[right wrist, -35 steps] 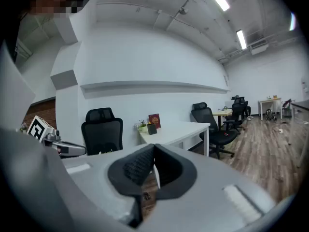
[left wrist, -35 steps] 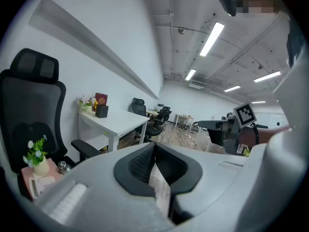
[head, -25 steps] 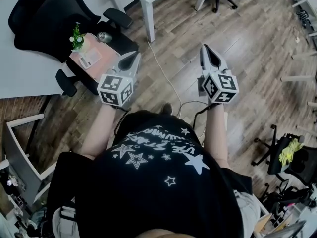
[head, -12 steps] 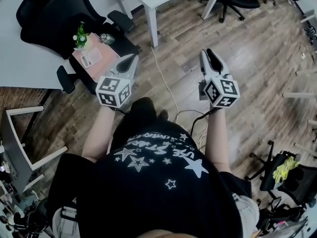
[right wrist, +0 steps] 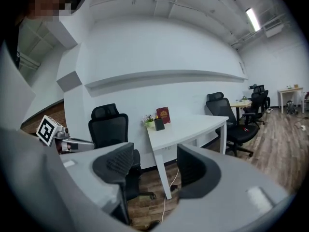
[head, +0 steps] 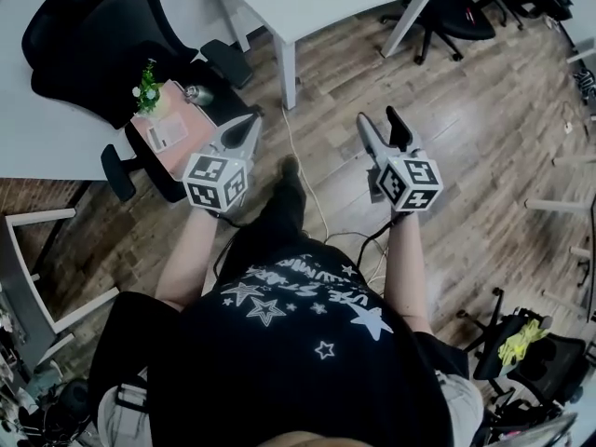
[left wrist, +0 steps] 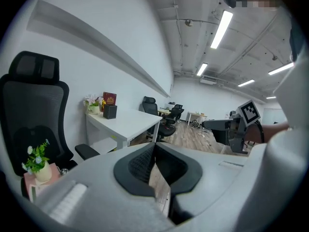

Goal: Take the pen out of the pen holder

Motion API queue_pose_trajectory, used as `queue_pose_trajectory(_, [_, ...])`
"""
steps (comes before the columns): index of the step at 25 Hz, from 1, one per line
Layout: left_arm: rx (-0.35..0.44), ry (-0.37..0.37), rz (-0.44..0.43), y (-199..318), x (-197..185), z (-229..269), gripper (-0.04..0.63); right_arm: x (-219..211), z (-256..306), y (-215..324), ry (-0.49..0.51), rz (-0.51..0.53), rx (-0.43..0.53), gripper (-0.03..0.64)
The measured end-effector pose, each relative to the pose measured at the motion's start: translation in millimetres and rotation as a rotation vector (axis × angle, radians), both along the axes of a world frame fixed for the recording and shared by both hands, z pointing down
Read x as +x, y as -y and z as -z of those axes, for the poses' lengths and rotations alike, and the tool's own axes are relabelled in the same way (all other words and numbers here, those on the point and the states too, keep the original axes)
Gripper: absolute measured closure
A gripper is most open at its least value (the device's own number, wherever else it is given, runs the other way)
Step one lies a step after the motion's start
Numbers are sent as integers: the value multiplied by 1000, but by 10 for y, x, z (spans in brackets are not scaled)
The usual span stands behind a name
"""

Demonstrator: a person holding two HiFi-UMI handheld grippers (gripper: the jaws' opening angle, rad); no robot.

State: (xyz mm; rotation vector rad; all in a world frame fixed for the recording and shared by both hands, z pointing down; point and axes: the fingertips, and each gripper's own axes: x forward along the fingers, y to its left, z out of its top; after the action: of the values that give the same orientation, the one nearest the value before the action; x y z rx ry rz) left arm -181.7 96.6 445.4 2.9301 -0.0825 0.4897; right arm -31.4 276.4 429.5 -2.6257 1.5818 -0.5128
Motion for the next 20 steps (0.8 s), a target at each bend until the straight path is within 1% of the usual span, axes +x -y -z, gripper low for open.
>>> queue_pose_trajectory(4, [-20, -14, 11, 390, 564, -35, 584, 557, 2, 346, -4, 0, -8, 333])
queue_pose_trajectory(7, [-16, -28, 16, 711, 1018, 20, 584, 996, 78, 698, -15, 16, -7, 333])
queue_pose_trajectory(10, [-14, -36, 22, 993, 1375, 59, 584, 1381, 122, 1071, -16, 40, -12, 333])
queue_pose_trajectory(14, [-26, -38, 39, 1400, 1670, 52, 584, 1735, 170, 1632, -28, 81, -17, 333])
queue_pose_trajectory(20, [-26, -51, 99, 1941, 1977, 83, 584, 2064, 212, 2336, -43, 156, -23, 333])
